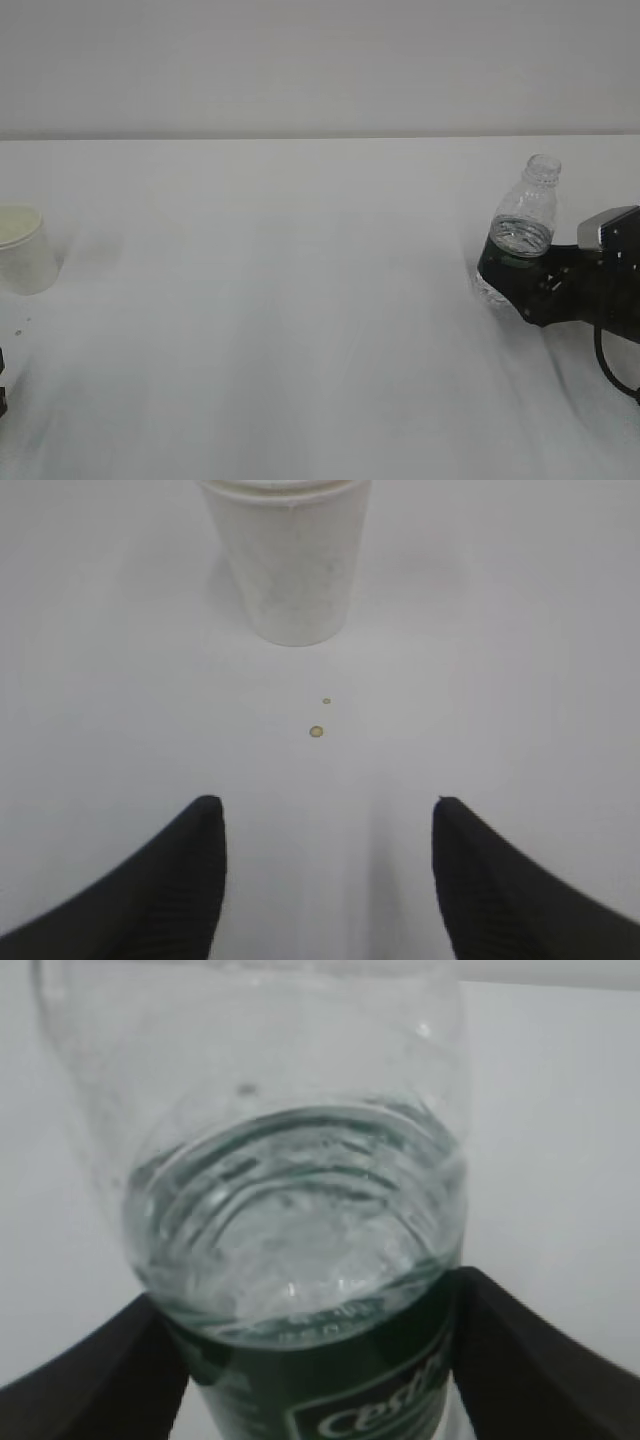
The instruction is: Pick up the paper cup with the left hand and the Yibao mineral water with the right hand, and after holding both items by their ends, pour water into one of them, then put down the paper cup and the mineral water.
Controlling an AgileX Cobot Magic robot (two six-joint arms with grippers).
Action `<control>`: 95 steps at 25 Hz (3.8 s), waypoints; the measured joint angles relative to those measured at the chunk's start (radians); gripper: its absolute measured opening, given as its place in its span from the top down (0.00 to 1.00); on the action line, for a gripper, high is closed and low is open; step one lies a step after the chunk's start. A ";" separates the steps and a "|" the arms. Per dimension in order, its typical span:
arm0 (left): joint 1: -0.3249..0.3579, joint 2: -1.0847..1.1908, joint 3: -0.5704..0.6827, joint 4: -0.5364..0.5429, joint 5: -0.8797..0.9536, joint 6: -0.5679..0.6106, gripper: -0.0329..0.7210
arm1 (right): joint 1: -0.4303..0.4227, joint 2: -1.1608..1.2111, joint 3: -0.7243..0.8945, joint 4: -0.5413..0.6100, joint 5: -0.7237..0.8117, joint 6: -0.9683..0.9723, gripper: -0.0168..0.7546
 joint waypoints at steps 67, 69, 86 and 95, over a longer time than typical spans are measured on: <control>0.000 0.000 0.000 0.046 0.000 0.000 0.34 | 0.053 0.009 -0.069 -0.010 0.090 0.047 0.25; 0.000 0.000 0.000 0.049 0.000 0.000 0.34 | 0.053 0.009 -0.069 -0.008 0.084 0.047 0.28; 0.000 0.000 0.000 0.069 0.000 0.000 0.35 | 0.053 0.010 -0.069 -0.006 0.078 0.065 0.33; 0.000 0.000 0.000 0.071 0.000 0.000 0.35 | 0.053 0.010 -0.069 -0.019 0.074 0.132 0.34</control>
